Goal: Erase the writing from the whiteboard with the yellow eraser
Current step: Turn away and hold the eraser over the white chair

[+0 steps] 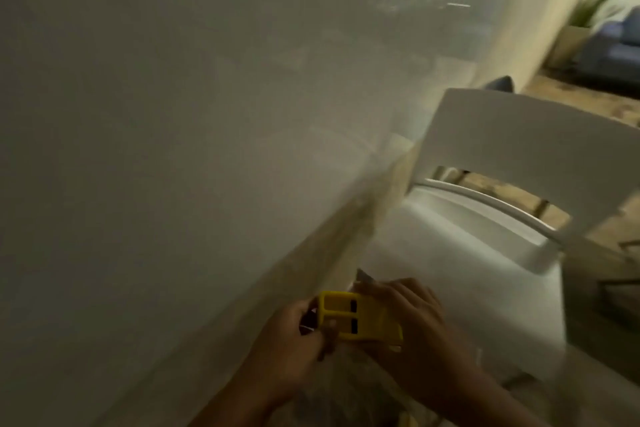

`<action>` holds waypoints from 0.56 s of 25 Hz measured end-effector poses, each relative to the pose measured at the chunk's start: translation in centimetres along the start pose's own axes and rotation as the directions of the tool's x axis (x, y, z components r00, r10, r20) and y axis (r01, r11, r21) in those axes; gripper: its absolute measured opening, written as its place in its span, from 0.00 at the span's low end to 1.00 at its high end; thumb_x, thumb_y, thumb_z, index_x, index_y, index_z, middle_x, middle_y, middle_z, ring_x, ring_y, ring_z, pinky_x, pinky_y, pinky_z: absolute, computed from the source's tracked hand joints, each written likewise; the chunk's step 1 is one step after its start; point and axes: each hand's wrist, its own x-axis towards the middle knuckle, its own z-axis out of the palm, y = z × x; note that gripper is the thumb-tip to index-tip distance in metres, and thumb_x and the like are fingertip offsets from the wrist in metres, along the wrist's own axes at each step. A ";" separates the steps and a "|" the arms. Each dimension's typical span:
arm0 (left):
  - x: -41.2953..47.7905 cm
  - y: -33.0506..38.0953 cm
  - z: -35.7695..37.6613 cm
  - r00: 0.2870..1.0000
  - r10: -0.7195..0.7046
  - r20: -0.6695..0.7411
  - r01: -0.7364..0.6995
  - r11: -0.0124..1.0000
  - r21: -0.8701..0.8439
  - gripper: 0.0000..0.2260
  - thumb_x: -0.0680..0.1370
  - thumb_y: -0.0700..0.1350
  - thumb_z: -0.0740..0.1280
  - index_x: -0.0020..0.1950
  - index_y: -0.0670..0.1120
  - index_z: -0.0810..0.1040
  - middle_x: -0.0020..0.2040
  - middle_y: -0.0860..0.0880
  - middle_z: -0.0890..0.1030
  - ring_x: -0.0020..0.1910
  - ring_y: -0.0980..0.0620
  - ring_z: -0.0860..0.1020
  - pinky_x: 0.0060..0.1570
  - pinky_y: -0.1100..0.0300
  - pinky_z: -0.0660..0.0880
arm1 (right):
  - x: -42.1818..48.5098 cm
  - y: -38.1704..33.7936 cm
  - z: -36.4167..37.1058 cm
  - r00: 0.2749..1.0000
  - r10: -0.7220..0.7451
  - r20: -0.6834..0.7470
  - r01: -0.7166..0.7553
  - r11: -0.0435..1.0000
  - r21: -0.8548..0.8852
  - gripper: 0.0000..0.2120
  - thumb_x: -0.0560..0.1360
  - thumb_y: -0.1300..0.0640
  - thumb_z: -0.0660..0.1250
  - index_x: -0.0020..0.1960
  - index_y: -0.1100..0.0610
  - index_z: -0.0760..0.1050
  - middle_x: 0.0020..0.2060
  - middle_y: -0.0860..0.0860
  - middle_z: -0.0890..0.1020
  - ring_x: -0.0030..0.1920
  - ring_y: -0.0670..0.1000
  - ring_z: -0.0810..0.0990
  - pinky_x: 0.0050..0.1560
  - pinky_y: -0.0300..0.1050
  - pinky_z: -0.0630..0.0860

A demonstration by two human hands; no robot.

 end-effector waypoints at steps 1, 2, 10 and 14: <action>1.8 0.1 2.2 0.997 -0.044 0.070 0.048 0.998 -0.048 0.08 0.80 0.39 0.68 0.55 0.50 0.83 0.41 0.51 0.86 0.37 0.55 0.83 0.43 0.53 0.83 | -0.9 2.0 -0.4 0.997 0.078 -0.004 -0.079 0.997 -0.027 0.32 0.66 0.33 0.68 0.67 0.40 0.67 0.59 0.36 0.75 0.56 0.44 0.75 0.51 0.49 0.79; 3.2 0.3 3.7 0.990 -0.088 0.110 0.099 0.991 -0.095 0.08 0.80 0.38 0.66 0.52 0.49 0.83 0.40 0.50 0.86 0.35 0.55 0.83 0.39 0.57 0.83 | -1.4 3.6 -0.7 0.983 0.183 -0.018 -0.183 0.983 -0.017 0.35 0.65 0.32 0.70 0.69 0.41 0.67 0.63 0.39 0.75 0.59 0.45 0.75 0.55 0.50 0.78; 19.2 2.3 17.9 0.982 -0.168 0.089 0.160 0.983 0.091 0.13 0.81 0.36 0.63 0.63 0.40 0.80 0.53 0.41 0.83 0.46 0.48 0.82 0.43 0.58 0.78 | -2.5 18.0 -1.3 0.412 0.870 0.273 -0.783 0.184 0.595 0.14 0.71 0.57 0.75 0.53 0.47 0.74 0.49 0.50 0.82 0.47 0.50 0.81 0.50 0.52 0.80; 25.9 1.7 23.4 0.964 -0.265 0.017 0.258 0.949 0.182 0.09 0.78 0.38 0.66 0.58 0.41 0.76 0.53 0.38 0.84 0.45 0.43 0.86 0.49 0.46 0.83 | -1.6 26.0 -1.4 0.340 0.890 0.303 -0.782 0.089 0.616 0.06 0.75 0.57 0.70 0.51 0.49 0.77 0.42 0.46 0.82 0.42 0.46 0.80 0.38 0.39 0.74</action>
